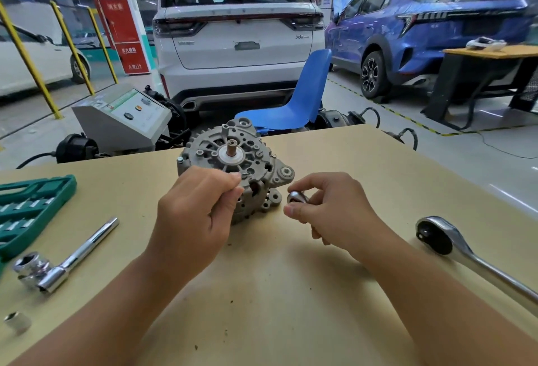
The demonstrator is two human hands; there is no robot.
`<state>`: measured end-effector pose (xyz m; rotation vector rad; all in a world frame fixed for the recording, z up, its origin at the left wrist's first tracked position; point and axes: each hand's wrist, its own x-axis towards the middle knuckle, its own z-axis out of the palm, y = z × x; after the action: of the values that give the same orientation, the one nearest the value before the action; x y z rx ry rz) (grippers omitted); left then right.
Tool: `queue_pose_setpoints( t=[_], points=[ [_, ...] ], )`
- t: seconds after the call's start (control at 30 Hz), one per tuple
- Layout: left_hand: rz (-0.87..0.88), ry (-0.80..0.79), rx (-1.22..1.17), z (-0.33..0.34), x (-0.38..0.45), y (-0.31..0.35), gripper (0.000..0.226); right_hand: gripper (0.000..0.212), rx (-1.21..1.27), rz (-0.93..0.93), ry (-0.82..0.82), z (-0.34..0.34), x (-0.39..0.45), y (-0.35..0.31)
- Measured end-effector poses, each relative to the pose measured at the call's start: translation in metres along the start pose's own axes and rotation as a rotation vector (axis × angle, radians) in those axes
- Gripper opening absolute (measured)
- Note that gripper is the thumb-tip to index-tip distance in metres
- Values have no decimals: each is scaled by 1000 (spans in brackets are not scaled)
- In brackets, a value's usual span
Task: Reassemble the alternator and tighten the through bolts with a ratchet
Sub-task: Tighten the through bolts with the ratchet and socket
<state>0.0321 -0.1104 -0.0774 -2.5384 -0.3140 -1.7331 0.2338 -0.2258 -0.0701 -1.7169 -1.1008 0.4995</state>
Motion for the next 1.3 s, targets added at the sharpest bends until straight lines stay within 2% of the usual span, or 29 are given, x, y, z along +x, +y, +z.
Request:
queue_pose_setpoints(
  t=[0.2, 0.33, 0.43, 0.87, 1.13, 1.3],
  points=[
    [51, -39, 8, 2, -3, 2, 8, 29, -32, 16, -53, 5, -5, -3],
    [-38, 61, 3, -2, 3, -2, 5, 33, -56, -7, -56, 8, -7, -5],
    [-76, 31, 5, -1, 2, -7, 9, 35, -103, -60, -27, 8, -6, -5],
    [-70, 16, -45, 1, 2, -3, 8, 19, -115, -163, 0, 16, -3, 1],
    [8, -60, -53, -1, 5, 3, 12, 16, -107, -195, -9, 17, -4, 0],
    [-106, -28, -88, -4, 1, 2, 15, 16, -88, -194, -9, 16, -5, 0]
  ],
)
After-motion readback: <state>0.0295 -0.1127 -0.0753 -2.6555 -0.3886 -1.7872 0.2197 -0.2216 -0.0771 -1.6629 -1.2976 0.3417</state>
